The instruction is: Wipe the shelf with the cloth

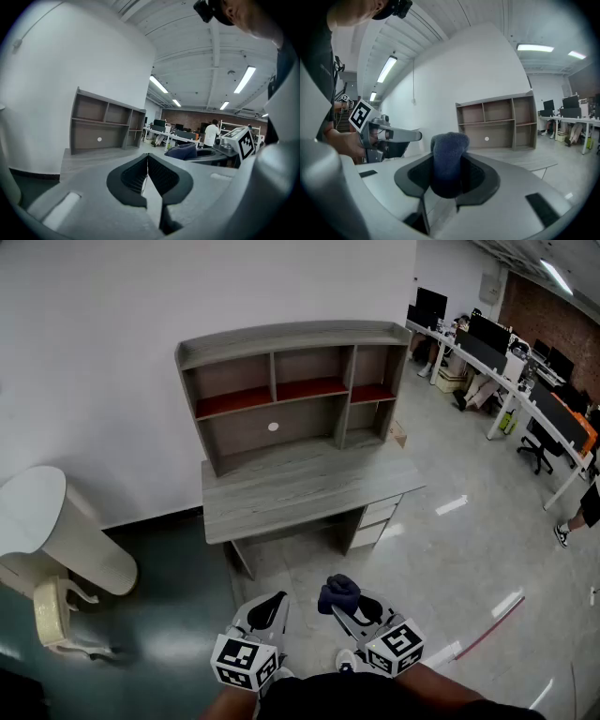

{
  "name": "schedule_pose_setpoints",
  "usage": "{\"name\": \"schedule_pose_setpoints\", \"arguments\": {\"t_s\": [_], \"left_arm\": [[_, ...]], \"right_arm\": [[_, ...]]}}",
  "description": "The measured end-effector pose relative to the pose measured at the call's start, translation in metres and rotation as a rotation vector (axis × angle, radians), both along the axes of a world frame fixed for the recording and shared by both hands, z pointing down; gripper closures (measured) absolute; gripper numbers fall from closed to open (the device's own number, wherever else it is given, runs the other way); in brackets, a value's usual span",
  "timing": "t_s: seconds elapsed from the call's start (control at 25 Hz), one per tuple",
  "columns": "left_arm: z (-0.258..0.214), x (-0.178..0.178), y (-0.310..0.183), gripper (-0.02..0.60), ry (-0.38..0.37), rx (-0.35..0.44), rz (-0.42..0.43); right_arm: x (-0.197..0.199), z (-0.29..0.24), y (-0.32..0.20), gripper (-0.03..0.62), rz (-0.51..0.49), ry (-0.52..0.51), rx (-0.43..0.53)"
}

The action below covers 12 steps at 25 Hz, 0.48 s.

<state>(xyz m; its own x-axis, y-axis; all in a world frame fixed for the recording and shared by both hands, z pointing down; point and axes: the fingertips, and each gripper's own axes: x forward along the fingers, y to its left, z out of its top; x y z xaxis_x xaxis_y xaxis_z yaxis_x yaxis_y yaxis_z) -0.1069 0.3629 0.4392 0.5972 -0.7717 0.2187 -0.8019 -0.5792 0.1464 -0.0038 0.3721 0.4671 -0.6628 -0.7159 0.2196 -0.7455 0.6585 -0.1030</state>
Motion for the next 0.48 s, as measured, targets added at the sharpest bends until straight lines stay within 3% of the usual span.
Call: {"name": "schedule_pose_setpoints", "arguments": {"t_s": [0.48], "left_arm": [[0.0018, -0.0074, 0.005, 0.572, -0.007, -0.003, 0.012]], "right_arm": [[-0.0094, 0.0029, 0.0043, 0.448, 0.002, -0.017, -0.011]]}}
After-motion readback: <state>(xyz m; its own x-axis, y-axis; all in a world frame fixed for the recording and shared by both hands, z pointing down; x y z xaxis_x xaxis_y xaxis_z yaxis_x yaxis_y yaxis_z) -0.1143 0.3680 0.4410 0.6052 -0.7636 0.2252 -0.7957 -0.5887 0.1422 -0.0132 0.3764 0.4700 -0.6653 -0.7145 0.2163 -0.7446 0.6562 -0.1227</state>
